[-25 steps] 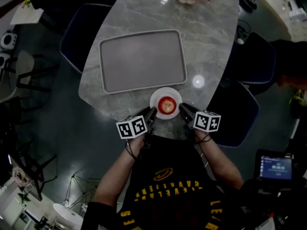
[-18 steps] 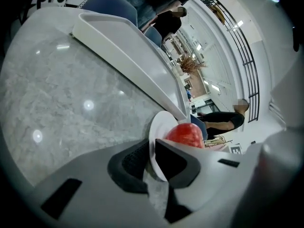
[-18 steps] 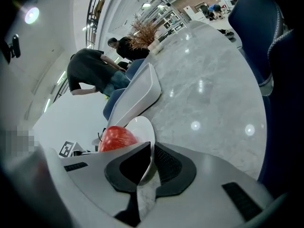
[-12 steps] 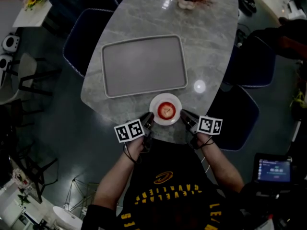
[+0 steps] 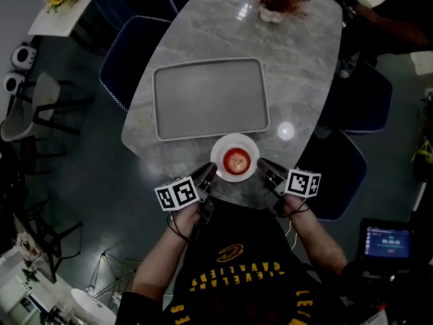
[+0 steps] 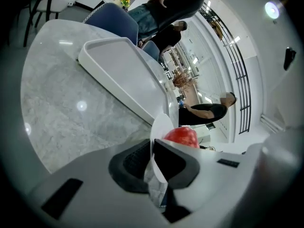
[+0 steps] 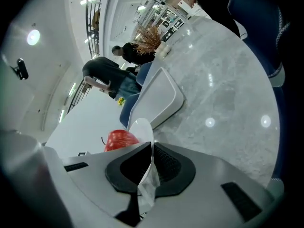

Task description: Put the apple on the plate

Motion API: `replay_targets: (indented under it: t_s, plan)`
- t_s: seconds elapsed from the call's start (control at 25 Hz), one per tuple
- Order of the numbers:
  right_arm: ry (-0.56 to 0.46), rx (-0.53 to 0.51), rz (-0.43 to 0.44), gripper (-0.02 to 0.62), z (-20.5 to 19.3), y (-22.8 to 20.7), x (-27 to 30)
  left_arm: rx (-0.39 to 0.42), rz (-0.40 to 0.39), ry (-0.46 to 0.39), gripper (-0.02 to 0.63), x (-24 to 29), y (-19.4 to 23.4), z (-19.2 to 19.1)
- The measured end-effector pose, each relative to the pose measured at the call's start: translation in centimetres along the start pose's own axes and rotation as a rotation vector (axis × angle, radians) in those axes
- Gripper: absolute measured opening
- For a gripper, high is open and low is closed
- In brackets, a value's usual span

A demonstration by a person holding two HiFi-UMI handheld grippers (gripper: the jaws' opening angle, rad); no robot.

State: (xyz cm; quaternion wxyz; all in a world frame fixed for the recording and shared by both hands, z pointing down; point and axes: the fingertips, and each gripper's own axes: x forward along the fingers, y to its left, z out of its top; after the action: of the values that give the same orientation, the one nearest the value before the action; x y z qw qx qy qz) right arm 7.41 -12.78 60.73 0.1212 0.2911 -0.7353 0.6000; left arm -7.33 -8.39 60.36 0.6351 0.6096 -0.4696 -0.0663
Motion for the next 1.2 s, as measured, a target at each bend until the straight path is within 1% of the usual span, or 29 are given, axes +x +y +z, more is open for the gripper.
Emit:
replay_targets:
  t_s: [0.16, 0.28, 0.4, 0.6, 0.76, 0.92, 1.08, 1.2]
  plan:
    - [0.002, -0.009, 0.056, 0.026, 1.3, 2.2, 0.4, -0.02, -0.035, -0.056, 0.026, -1.3, -1.4, 1.8]
    - [0.0, -0.009, 0.101, 0.026, 2.4, 3.7, 0.8, -0.021, -0.047, -0.084, 0.026, -2.0, -2.2, 3.1]
    - [0.001, -0.027, 0.161, 0.025, 3.7, 5.4, 1.3, -0.02, -0.051, -0.1, 0.026, -2.3, -2.9, 4.4]
    - [0.002, -0.033, 0.23, 0.025, 5.4, 7.3, 2.5, -0.028, -0.072, -0.112, 0.026, -2.4, -3.4, 7.0]
    - [-0.016, -0.034, 0.233, 0.023, 6.9, 7.8, 4.0, -0.005, -0.104, -0.113, 0.023, -2.1, -3.6, 9.6]
    - [-0.054, -0.03, 0.221, 0.023, 9.3, 9.0, 5.3, 0.014, -0.136, -0.106, 0.023, -1.8, -4.3, 12.9]
    - [-0.075, -0.026, 0.219, 0.023, 12.0, 9.2, 9.0, 0.019, -0.152, -0.087, 0.021, -0.2, -3.0, 17.0]
    - [-0.089, -0.04, 0.233, 0.023, 13.6, 9.0, 10.1, 0.026, -0.162, -0.07, 0.021, 1.2, -2.9, 18.5]
